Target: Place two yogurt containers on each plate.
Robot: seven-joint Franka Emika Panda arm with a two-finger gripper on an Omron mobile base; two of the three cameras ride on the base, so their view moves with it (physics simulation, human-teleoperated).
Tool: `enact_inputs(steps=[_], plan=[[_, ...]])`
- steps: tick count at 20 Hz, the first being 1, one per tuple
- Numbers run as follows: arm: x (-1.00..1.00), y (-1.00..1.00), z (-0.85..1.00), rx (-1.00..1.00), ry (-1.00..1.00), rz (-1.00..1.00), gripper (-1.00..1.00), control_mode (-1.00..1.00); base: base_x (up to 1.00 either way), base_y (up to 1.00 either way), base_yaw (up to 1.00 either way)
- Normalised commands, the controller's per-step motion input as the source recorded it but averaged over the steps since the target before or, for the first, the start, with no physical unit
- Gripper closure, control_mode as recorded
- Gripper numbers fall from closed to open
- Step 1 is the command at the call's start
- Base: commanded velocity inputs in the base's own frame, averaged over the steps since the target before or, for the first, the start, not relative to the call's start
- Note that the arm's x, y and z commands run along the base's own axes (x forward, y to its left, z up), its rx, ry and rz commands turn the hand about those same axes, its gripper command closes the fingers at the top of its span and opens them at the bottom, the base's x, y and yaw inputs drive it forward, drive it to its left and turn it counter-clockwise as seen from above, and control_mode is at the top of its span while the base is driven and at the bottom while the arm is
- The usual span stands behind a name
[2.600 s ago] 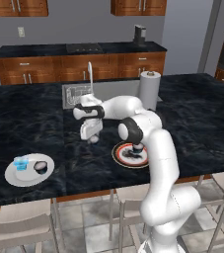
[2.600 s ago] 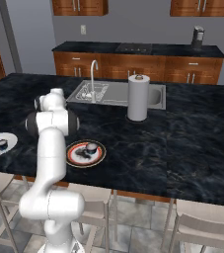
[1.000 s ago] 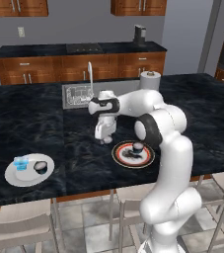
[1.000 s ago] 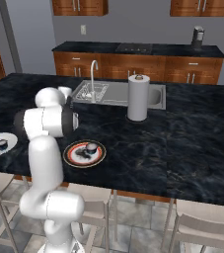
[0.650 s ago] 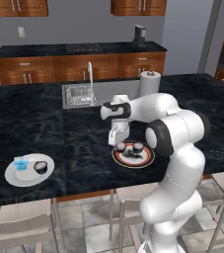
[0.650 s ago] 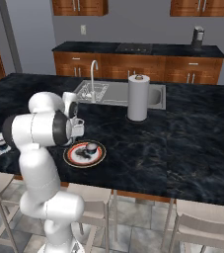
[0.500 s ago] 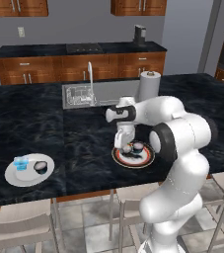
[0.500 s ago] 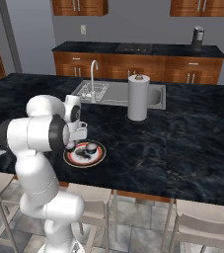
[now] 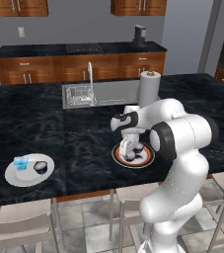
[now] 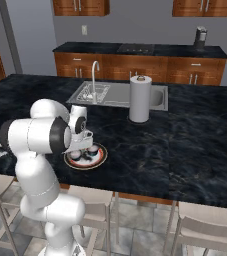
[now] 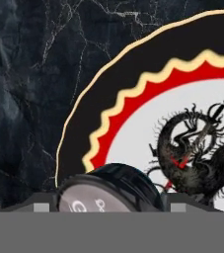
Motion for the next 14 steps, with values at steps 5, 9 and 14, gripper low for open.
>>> enact_inputs(steps=[5, 9, 14], plan=[[0.27, -0.01, -0.19, 0.0, 0.0, 0.0, 1.0, -1.0, 0.0, 0.0, 0.0], [0.21, 0.0, -0.11, 0.0, 0.0, 0.0, -1.0, -1.0, 0.0, 0.0, 0.0], [-0.07, 0.0, -0.01, 0.0, -0.01, 0.0, -1.0, -1.0, 0.0, 0.0, 0.0]])
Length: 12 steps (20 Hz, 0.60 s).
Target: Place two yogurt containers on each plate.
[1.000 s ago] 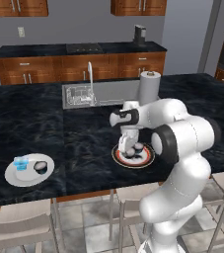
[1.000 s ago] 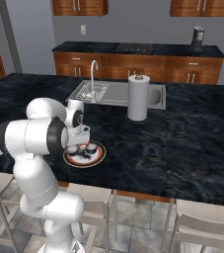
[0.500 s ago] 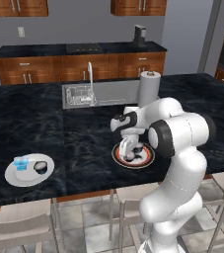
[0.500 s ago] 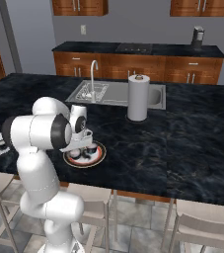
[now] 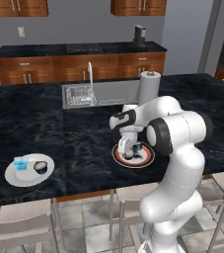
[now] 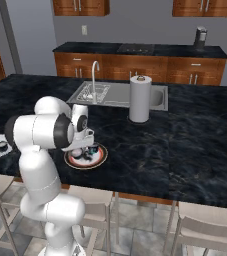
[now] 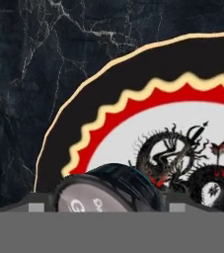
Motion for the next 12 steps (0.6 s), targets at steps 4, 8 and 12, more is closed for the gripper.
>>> enact_inputs(steps=[4, 8, 12], plan=[[-0.28, 0.0, 0.04, 0.0, -0.03, 0.0, -1.0, -1.0, 0.0, 0.0, 0.0], [-0.24, 0.0, 0.16, 0.0, -0.07, 0.0, -1.0, -1.0, 0.0, 0.0, 0.0], [-0.03, 0.0, 0.29, 0.0, -0.12, 0.0, -1.0, -1.0, 0.0, 0.0, 0.0]])
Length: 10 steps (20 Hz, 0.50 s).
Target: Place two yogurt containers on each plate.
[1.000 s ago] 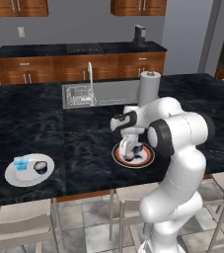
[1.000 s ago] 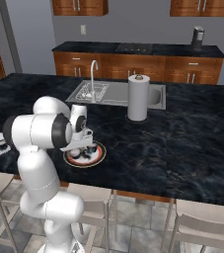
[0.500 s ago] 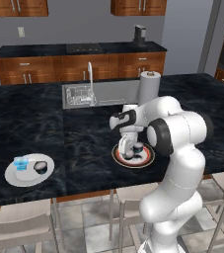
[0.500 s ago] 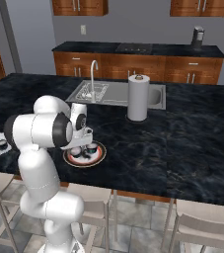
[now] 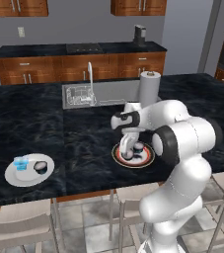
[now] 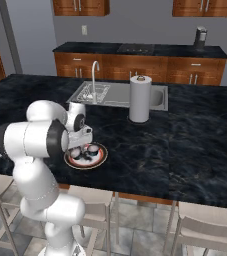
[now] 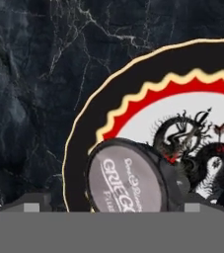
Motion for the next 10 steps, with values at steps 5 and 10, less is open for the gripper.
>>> enact_inputs(steps=[5, 10], plan=[[0.05, 0.0, 0.28, 0.0, -0.14, 0.0, -1.0, -1.0, 0.0, 0.0, 0.0], [-0.02, -0.02, 0.38, 0.0, -0.22, 0.0, -1.0, -1.0, 0.0, 0.0, 0.0]])
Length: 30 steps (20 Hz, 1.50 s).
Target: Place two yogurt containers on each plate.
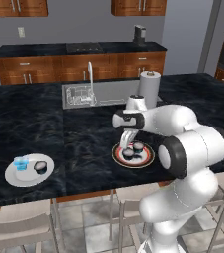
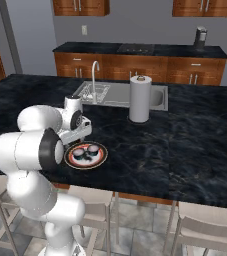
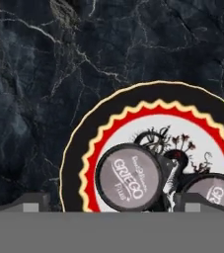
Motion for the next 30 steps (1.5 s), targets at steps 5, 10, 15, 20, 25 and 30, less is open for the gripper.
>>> enact_inputs(steps=[5, 10, 15, 20, 25, 30], plan=[[-0.58, -0.16, 0.29, 0.0, -0.15, -0.18, -1.0, -1.0, 0.0, 0.0, 0.0], [-0.9, -0.15, 0.26, 0.04, -0.01, -0.41, -1.0, -1.0, 0.0, 0.0, 0.0], [-0.84, -0.09, 0.48, 0.02, -0.01, -0.22, -1.0, -1.0, 0.0, 0.0, 0.0], [-0.77, 0.0, 0.33, 0.04, -0.07, 0.0, -1.0, -1.0, 0.0, 0.0, 0.0], [-0.98, 0.0, 0.07, 0.08, -0.26, 0.0, -1.0, -1.0, 0.0, 0.0, 0.0], [-0.97, 0.0, 0.0, 0.07, -0.33, 0.0, -1.0, -1.0, 0.0, 0.0, 0.0]])
